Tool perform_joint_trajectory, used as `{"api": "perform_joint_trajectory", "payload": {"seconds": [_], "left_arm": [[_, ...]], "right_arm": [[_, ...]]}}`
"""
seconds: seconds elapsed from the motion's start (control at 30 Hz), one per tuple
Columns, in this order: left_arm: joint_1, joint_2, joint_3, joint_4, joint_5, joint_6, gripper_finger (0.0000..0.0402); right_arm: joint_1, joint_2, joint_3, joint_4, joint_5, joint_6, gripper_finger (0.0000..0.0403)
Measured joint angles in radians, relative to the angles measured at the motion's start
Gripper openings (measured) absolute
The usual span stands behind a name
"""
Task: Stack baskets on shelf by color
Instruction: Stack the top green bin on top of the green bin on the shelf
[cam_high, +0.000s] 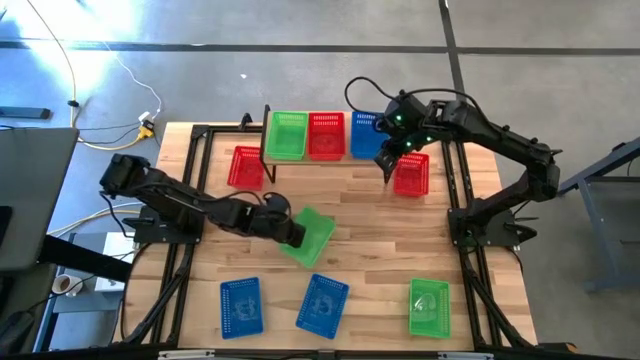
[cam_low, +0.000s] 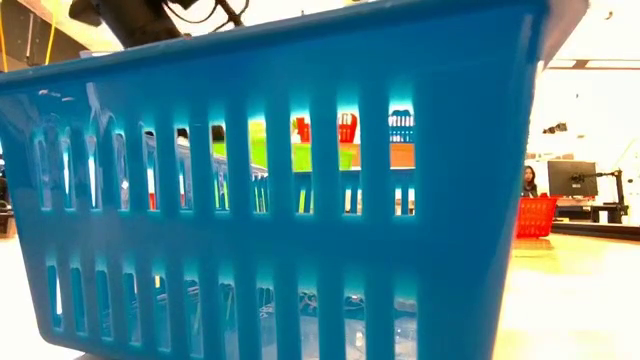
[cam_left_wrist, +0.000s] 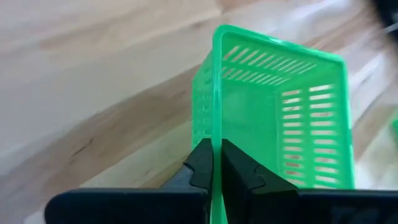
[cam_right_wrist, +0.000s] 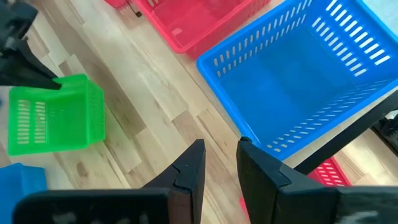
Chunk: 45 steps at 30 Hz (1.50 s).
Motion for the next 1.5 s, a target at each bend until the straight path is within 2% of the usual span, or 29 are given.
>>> {"api": "perform_joint_trajectory", "payload": {"seconds": [0.2, 0.53, 0.93, 1.03, 1.23, 1.5], "left_arm": [[0.0, -0.075, 0.051, -0.006, -0.034, 0.072, 0.0004], [0.038, -0.239, 0.126, -0.152, -0.16, 0.141, 0.0004], [0.187, -0.37, 0.193, -0.154, -0.203, 0.335, 0.0003], [0.253, -0.38, 0.231, -0.154, -0.19, 0.407, 0.0003], [0.415, -0.384, 0.323, -0.179, -0.087, 0.544, 0.0003], [0.647, -0.381, 0.369, -0.251, 0.037, 0.612, 0.0003]], "right_arm": [[0.017, 0.0, 0.0, -0.008, 0.0, 0.0, 0.0079], [0.019, 0.0, 0.0, -0.011, 0.0, 0.0, 0.0079], [0.019, 0.0, 0.0, -0.015, 0.0, 0.003, 0.0079], [0.019, 0.0, 0.0, -0.015, 0.0, 0.003, 0.0079], [0.019, 0.0, 0.0, -0.019, 0.0, 0.0, 0.0079], [0.019, 0.0, 0.0, -0.019, 0.002, 0.0, 0.0079]]}}
